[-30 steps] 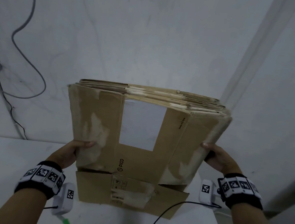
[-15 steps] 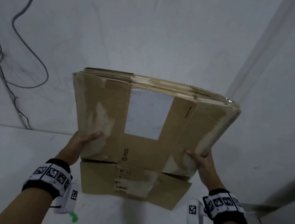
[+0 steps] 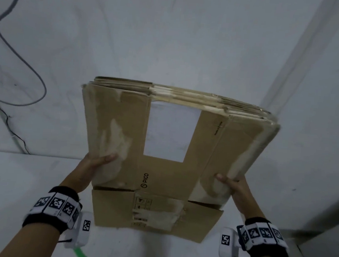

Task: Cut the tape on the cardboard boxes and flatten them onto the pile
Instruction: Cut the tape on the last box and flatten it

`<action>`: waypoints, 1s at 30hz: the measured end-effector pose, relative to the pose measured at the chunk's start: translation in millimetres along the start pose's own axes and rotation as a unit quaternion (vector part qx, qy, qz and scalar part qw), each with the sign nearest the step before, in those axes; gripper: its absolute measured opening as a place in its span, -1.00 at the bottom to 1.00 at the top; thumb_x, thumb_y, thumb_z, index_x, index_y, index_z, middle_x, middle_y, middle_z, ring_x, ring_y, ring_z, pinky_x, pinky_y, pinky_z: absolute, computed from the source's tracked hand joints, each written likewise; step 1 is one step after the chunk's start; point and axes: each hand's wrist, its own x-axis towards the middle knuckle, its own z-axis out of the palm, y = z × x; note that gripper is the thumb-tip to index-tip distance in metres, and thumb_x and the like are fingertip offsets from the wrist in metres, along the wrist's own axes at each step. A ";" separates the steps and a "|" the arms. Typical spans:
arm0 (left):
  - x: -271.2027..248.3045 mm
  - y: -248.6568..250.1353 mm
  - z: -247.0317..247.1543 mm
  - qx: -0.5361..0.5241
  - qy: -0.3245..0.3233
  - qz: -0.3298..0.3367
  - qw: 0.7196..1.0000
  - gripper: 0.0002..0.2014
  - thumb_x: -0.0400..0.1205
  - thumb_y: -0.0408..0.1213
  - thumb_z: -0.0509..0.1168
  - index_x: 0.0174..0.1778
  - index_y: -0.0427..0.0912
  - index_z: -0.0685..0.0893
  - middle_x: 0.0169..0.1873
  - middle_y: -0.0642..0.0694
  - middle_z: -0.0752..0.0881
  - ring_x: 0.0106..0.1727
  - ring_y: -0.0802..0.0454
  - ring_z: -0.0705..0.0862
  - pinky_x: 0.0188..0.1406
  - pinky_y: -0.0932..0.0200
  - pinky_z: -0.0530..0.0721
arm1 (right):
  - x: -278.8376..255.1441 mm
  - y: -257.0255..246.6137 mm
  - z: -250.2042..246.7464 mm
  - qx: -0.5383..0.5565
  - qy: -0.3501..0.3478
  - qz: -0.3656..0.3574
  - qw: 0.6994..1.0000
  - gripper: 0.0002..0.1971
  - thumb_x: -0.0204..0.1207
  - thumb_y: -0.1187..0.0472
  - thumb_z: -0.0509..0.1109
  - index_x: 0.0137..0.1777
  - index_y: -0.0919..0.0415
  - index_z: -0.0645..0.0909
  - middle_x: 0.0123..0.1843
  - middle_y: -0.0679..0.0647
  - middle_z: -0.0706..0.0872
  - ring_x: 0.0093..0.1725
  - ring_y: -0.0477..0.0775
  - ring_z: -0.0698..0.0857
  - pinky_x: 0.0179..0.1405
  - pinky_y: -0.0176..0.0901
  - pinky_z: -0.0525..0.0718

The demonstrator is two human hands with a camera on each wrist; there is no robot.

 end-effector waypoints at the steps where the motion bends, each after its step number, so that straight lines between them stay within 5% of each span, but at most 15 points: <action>1: 0.8 -0.6 -0.9 0.010 0.000 -0.002 1.000 -0.05 -0.08 0.20 0.69 0.23 -0.13 0.67 0.08 -0.09 0.80 0.08 -0.06 0.78 -0.14 0.18 0.76 | 0.3 -2.7 -2.0 -0.009 -0.011 0.008 1.000 0.08 -0.03 -0.03 0.82 0.53 0.20 0.46 0.36 0.12 0.72 0.35 0.15 0.69 0.29 0.04 0.70; 6: -1.7 -12.1 -4.2 0.033 0.021 -0.003 0.999 -0.07 -0.13 0.30 0.65 0.15 -0.06 0.69 0.04 0.01 0.81 0.06 0.03 0.78 0.02 0.05 0.64 | -1.9 -1.1 -10.7 -0.031 -0.028 0.019 0.999 0.11 -0.15 -0.11 0.84 0.46 0.20 0.50 0.29 0.10 0.76 0.30 0.13 0.72 0.16 -0.10 0.74; 11: -9.9 -16.4 -8.8 0.028 0.020 -0.018 0.999 -0.03 -0.16 0.27 0.67 0.17 -0.09 0.68 0.06 -0.01 0.81 0.09 0.02 0.77 0.08 0.04 0.62 | -11.7 24.1 -5.9 -0.050 0.050 -0.002 0.997 0.32 -0.38 -0.21 0.84 0.47 0.31 0.48 0.21 0.16 0.78 0.13 0.05 0.80 -0.06 -0.20 0.79; 18: -19.9 -16.2 5.4 0.016 0.093 -0.014 0.995 -0.10 -0.19 0.29 0.66 0.06 -0.04 0.72 -0.05 0.06 0.83 -0.04 0.09 0.80 -0.02 0.08 0.66 | -20.0 38.2 11.9 -0.067 0.129 -0.063 0.987 -0.08 0.05 -0.05 0.72 0.45 0.19 0.52 0.25 0.07 0.76 0.21 0.08 0.75 0.16 0.02 0.77; 22: -30.2 -5.0 14.0 0.024 0.114 -0.006 0.993 -0.22 0.01 0.27 0.63 0.11 -0.03 0.74 0.01 0.01 0.82 0.04 0.03 0.79 0.00 0.06 0.68 | -14.5 27.7 12.0 -0.062 0.141 -0.040 0.987 0.10 -0.15 -0.29 0.74 0.46 0.05 0.50 0.24 -0.06 0.74 0.15 -0.06 0.75 0.09 0.01 0.75; 26: -44.6 7.1 12.6 0.060 0.124 -0.056 0.989 -0.68 0.47 0.08 0.44 0.04 -0.01 0.70 -0.18 0.10 0.82 -0.07 0.15 0.77 -0.15 0.25 0.63 | -5.2 18.4 16.0 -0.101 0.088 0.028 0.991 -0.03 0.00 -0.35 0.71 0.44 -0.06 0.49 0.26 -0.03 0.70 0.25 0.12 0.67 0.26 0.25 0.68; 30: -76.8 -8.3 -29.1 0.078 0.137 -0.167 0.973 -0.25 0.28 0.38 0.48 0.29 -0.02 0.68 0.16 0.04 0.74 0.24 0.03 0.66 0.39 0.01 0.51 | -16.6 29.3 42.0 -0.128 -0.028 0.104 0.986 -0.22 0.24 -0.34 0.60 0.38 0.03 0.53 0.21 -0.08 0.69 0.18 -0.02 0.65 0.22 0.01 0.59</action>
